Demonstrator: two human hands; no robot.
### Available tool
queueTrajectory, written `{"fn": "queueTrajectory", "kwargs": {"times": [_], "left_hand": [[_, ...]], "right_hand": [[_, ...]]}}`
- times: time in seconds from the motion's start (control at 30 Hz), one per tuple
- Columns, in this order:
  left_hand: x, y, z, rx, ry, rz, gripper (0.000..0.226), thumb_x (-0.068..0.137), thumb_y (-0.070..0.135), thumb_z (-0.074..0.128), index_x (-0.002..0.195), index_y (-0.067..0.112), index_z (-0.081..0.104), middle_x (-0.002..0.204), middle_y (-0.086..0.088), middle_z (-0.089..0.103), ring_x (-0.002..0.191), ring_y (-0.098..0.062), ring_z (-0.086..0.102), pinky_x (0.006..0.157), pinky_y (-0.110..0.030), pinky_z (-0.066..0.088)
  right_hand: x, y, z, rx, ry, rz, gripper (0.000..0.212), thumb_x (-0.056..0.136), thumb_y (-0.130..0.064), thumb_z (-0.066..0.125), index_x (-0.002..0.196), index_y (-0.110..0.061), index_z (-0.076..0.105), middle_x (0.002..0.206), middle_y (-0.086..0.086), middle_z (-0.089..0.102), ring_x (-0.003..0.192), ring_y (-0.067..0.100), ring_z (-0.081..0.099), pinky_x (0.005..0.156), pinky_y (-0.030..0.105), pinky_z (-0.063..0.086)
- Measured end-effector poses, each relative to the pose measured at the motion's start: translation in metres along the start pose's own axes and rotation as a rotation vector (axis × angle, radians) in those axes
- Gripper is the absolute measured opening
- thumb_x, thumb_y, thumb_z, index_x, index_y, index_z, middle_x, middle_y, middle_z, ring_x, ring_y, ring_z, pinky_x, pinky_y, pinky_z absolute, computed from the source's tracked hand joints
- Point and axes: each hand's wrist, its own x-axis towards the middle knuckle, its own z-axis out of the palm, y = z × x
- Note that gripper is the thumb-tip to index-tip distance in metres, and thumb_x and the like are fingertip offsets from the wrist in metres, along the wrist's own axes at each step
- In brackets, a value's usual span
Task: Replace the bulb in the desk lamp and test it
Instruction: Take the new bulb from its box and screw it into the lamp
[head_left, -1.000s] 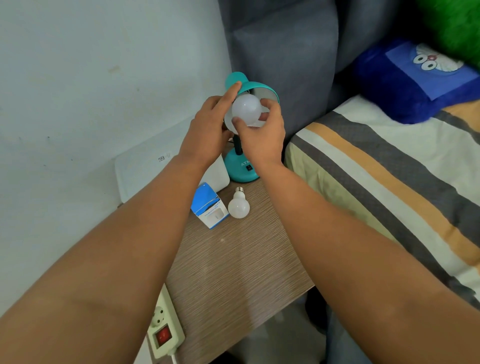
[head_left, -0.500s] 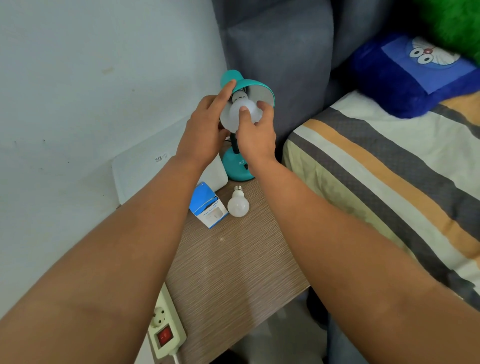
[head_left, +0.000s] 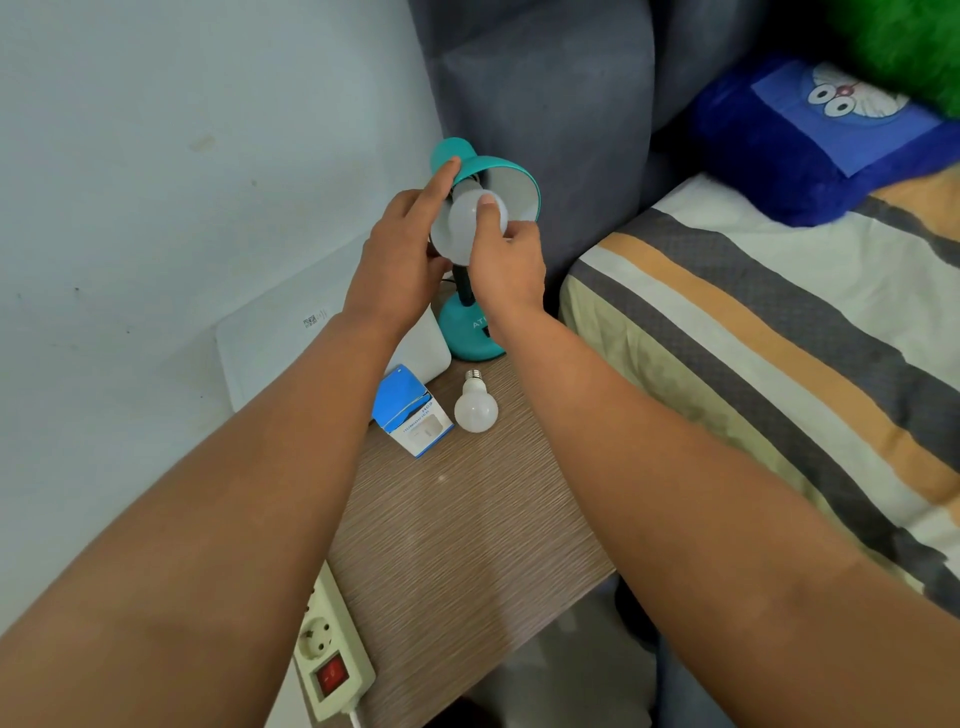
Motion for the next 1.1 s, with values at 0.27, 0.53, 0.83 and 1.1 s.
{"fn": "queueTrajectory", "kwargs": {"times": [0.27,0.53,0.83,1.1], "left_hand": [[0.0,-0.001,-0.001,0.02,-0.005,-0.003,0.081,0.092,0.009,0.067,0.156,0.032,0.023,0.135,-0.011,0.051,0.111,-0.016,0.056,0.097,-0.031,0.051],[0.0,-0.004,0.0,0.009,0.006,0.008,0.078,0.094,0.013,0.066,0.155,0.034,0.023,0.136,-0.009,0.051,0.117,-0.017,0.055,0.095,-0.025,0.048],[0.0,-0.001,0.0,0.029,-0.002,-0.009,0.082,0.091,0.008,0.068,0.156,0.033,0.023,0.133,-0.01,0.052,0.109,-0.02,0.059,0.095,-0.034,0.053],[-0.001,0.0,-0.001,0.016,0.005,0.001,0.076,0.094,0.015,0.066,0.156,0.029,0.024,0.138,-0.011,0.051,0.123,-0.021,0.054,0.102,-0.034,0.049]], "right_hand": [[-0.002,0.0,0.003,0.063,-0.021,-0.022,0.061,0.073,-0.041,0.075,0.122,-0.026,0.041,0.118,0.005,0.059,0.097,0.026,0.069,0.081,0.04,0.06],[0.001,-0.003,0.007,0.067,-0.062,0.082,0.058,0.081,-0.068,0.045,0.123,-0.03,0.034,0.114,0.013,0.064,0.094,0.029,0.07,0.072,0.037,0.063],[0.007,0.007,0.006,0.053,-0.05,-0.002,0.06,0.068,-0.035,0.078,0.116,-0.024,0.045,0.115,0.007,0.061,0.098,0.028,0.068,0.084,0.045,0.059],[0.007,-0.004,0.008,0.086,-0.055,0.072,0.058,0.089,-0.061,0.041,0.135,-0.026,0.034,0.125,0.011,0.057,0.106,0.031,0.064,0.089,0.048,0.057]]}}
